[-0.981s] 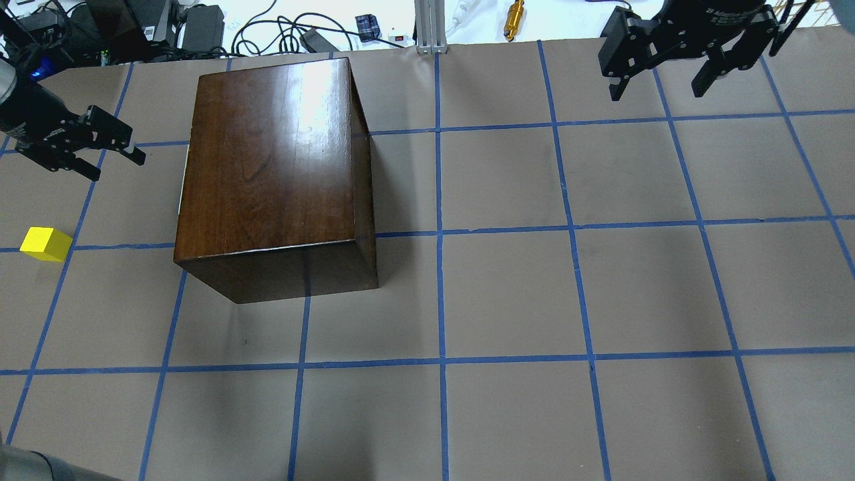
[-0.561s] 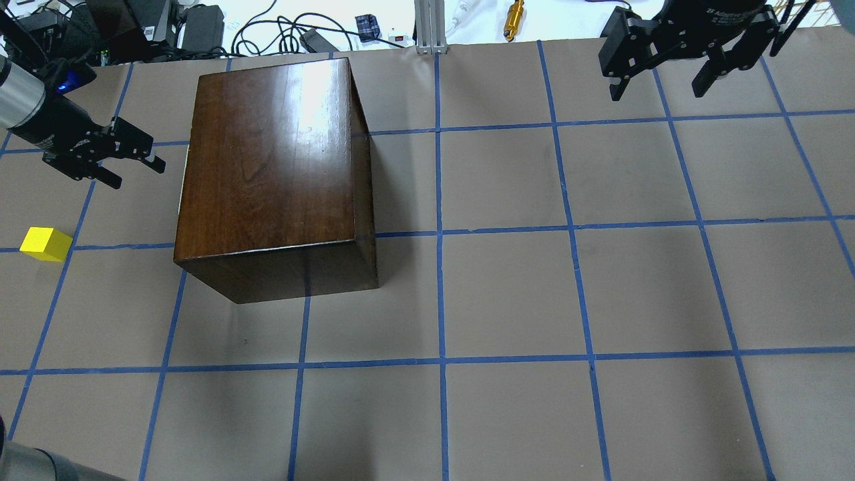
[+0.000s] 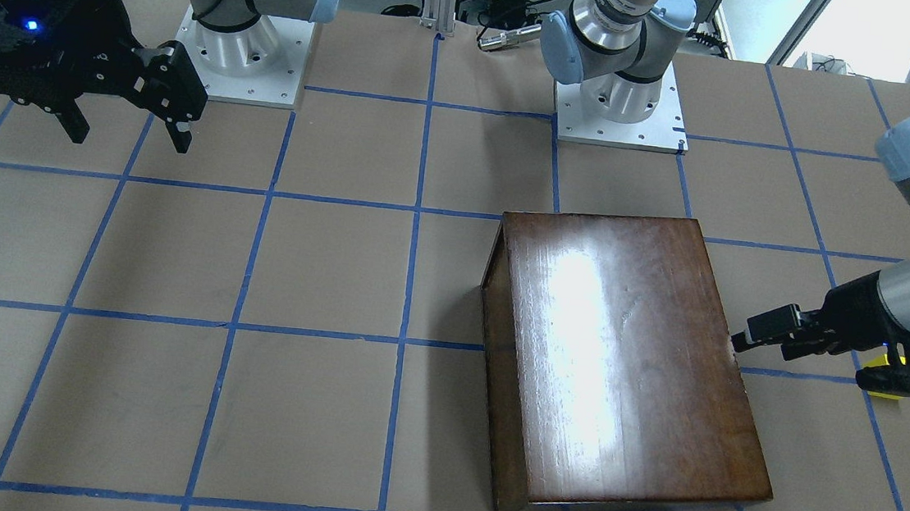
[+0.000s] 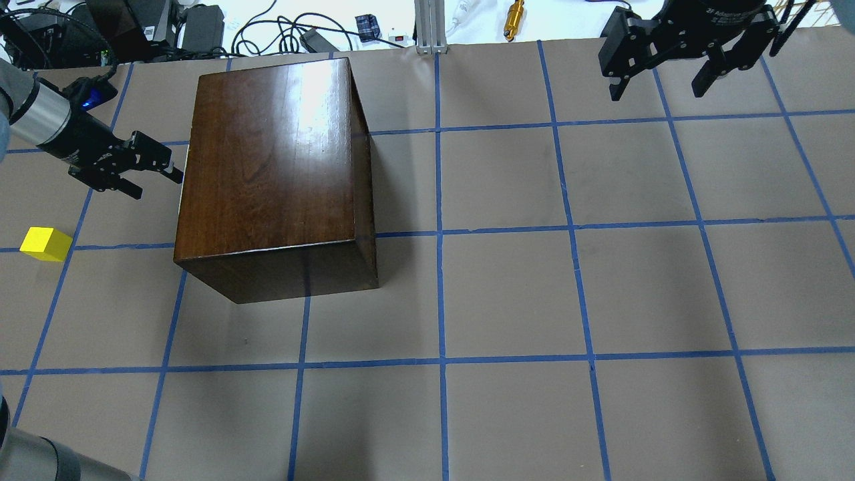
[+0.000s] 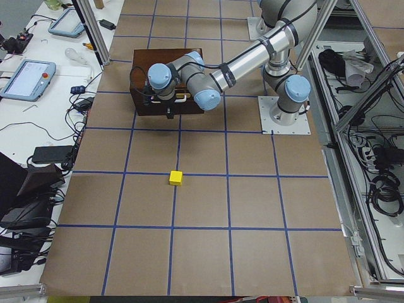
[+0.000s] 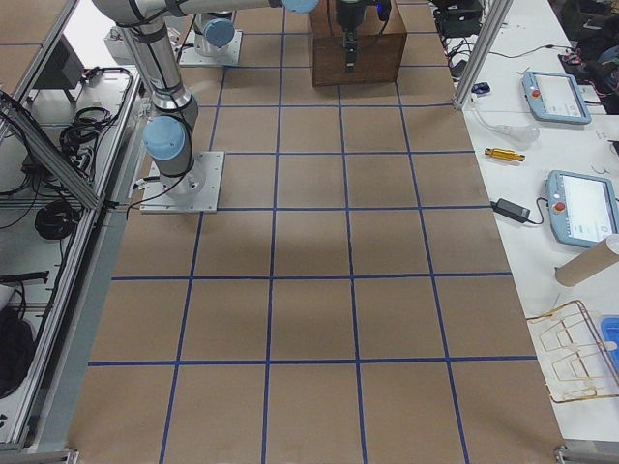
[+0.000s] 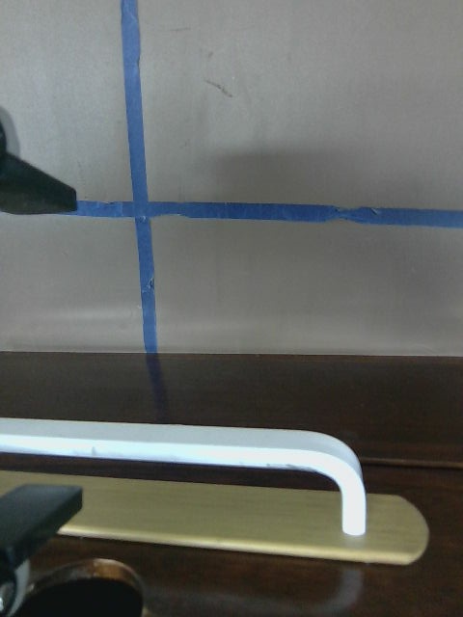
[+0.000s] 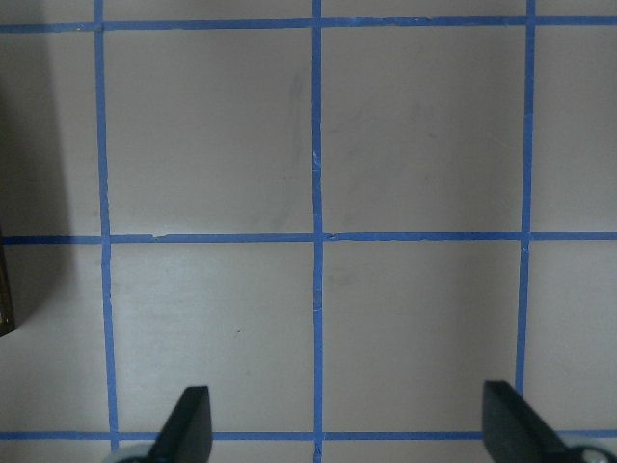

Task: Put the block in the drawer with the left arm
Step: 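Move the left gripper to the white drawer handle and grasp it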

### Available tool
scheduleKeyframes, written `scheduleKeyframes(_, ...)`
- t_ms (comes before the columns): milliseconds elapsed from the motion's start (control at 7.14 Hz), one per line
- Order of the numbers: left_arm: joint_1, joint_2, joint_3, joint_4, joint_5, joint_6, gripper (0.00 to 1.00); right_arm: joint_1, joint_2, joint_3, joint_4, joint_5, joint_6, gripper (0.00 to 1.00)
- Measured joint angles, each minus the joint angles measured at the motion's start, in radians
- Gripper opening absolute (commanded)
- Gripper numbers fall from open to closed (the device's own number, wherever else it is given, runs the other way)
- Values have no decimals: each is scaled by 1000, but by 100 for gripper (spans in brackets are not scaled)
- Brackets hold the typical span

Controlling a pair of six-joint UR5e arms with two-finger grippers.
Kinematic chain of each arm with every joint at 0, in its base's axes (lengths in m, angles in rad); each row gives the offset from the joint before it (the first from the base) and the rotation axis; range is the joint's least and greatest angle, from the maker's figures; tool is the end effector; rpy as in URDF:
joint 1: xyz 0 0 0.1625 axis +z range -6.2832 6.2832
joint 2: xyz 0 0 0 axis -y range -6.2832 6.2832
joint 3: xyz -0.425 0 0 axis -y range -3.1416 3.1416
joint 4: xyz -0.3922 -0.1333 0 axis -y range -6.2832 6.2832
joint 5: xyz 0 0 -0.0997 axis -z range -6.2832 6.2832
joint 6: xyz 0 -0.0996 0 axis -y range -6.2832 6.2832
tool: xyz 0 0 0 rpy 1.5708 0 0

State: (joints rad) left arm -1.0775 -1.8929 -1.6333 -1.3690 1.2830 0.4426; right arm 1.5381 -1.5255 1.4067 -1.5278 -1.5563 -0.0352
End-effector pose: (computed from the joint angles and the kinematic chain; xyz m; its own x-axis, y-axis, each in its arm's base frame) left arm 0.1318 -0.5863 0.3065 -0.9405 -0.0804 0.3301 -0.0695 0.9966 0.0447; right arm 0.1178 -0.5198 0.5418 -0.9999 -0.0035 -0.0118 -0.0026 0.9971 -0.0762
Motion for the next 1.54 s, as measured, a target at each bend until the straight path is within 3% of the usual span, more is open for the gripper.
scheduleKeyframes(1541, -24, -30, -7, 47, 3, 22, 98, 0, 1, 0, 0, 1, 0, 100)
